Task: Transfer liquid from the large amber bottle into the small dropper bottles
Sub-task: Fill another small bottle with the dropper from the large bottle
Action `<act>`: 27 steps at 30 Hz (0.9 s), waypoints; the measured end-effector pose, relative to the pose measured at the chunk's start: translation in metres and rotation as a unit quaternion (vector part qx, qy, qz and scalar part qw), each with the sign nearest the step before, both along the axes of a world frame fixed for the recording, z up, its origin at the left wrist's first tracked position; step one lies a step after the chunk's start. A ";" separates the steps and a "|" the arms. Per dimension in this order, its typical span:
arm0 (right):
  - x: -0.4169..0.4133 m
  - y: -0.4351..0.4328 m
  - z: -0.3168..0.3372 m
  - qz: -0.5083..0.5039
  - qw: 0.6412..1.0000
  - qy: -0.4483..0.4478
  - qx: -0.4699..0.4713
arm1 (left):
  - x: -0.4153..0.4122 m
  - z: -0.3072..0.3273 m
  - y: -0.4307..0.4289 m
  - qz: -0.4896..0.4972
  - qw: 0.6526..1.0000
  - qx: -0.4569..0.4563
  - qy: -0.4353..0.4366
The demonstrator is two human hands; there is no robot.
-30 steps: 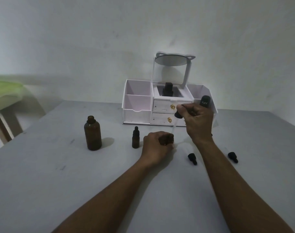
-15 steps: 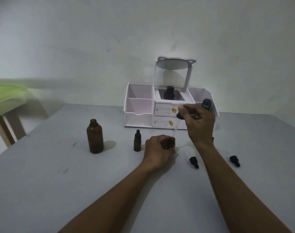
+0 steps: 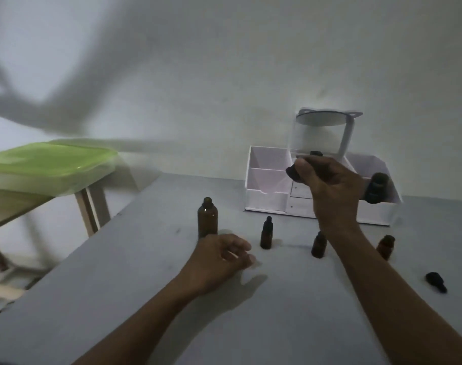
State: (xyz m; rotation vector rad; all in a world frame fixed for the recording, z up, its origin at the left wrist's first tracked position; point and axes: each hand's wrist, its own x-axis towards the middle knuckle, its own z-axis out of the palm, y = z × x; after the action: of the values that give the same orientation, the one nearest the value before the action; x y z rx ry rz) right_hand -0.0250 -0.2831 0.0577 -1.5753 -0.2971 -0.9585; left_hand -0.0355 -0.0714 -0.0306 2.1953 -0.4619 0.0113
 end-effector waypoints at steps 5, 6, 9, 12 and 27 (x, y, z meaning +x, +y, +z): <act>0.018 0.047 0.011 0.065 0.998 0.013 0.011 | 0.021 -0.008 0.067 0.161 0.986 -0.031 -0.014; 0.023 0.053 0.011 0.065 0.998 0.021 0.003 | 0.027 -0.010 0.072 0.178 0.983 -0.042 -0.008; 0.037 0.071 0.009 0.064 0.996 0.046 -0.028 | 0.042 -0.011 0.076 0.199 0.977 -0.071 -0.004; 0.044 0.082 0.007 0.074 0.996 0.051 -0.018 | 0.051 -0.008 0.069 0.168 0.979 -0.110 -0.028; 0.067 0.107 0.001 0.064 0.985 0.070 -0.147 | 0.064 -0.013 0.050 0.138 0.974 -0.175 -0.028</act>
State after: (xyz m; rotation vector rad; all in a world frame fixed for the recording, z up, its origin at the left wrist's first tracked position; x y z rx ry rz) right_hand 0.0424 -0.1761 0.0587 -1.8590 -0.4509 -0.7245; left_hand 0.0288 -0.0218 -0.0433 1.8961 -0.1645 0.2852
